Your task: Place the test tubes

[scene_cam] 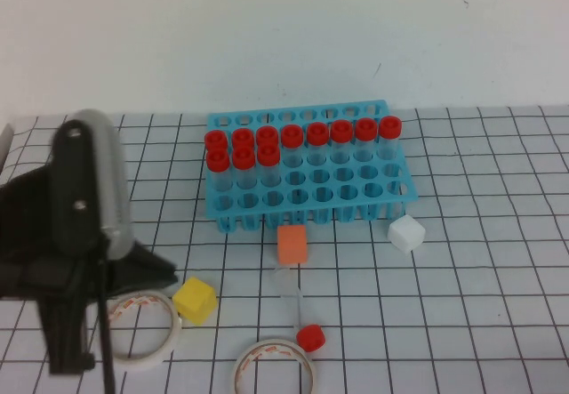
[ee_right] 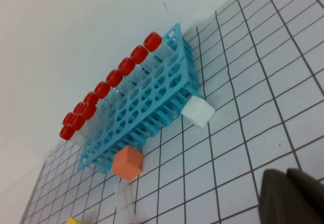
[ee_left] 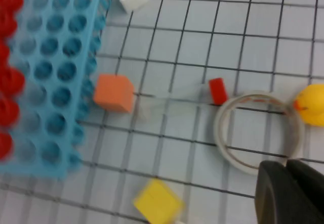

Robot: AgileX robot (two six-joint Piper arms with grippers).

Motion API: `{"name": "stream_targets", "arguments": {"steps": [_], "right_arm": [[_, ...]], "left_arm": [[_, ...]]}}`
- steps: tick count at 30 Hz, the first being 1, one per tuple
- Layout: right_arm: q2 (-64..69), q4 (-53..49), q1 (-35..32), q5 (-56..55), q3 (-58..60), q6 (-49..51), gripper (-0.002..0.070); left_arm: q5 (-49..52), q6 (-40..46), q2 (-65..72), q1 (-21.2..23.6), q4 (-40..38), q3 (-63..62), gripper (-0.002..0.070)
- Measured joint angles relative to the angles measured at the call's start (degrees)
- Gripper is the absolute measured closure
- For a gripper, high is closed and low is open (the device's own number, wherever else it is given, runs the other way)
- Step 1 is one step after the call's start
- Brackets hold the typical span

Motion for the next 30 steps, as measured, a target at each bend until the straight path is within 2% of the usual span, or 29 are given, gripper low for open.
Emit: {"name": "stream_targets", "arguments": {"steps": [3,8,18,21,22,26,28,30], "right_arm": [[0.0,0.0,0.0,0.0,0.0,-0.5,0.0678],[0.0,0.0,0.0,0.2,0.0,-0.6,0.0678],[0.0,0.0,0.0,0.2,0.0,-3.1,0.0678],[0.0,0.0,0.0,0.4,0.0,-3.4,0.0678],[0.0,0.0,0.0,0.7,0.0,-3.5,0.0678],[0.0,0.0,0.0,1.1,0.0,-3.5,0.0678],[0.0,0.0,0.0,1.3,0.0,-3.5,0.0678],[0.0,0.0,0.0,1.5,0.0,-3.6,0.0678]], "left_arm": [[-3.5,7.5,4.8,-1.9,-1.3,-2.3,0.0676],[-9.6,10.5,14.3,-4.0,-2.9,-5.6,0.0676],[-7.7,16.7,32.1,-5.9,-2.5,-14.2,0.0676],[-6.3,16.8,36.6,-7.0,1.3,-18.2,0.0676],[-5.1,16.8,39.4,-8.2,5.5,-21.3,0.0676],[-4.7,17.1,43.6,-10.2,12.2,-26.1,0.0674],[-5.2,18.9,45.0,-11.2,14.5,-27.5,0.0650],[-5.8,21.6,45.7,-12.1,16.7,-27.8,0.0587]]}}
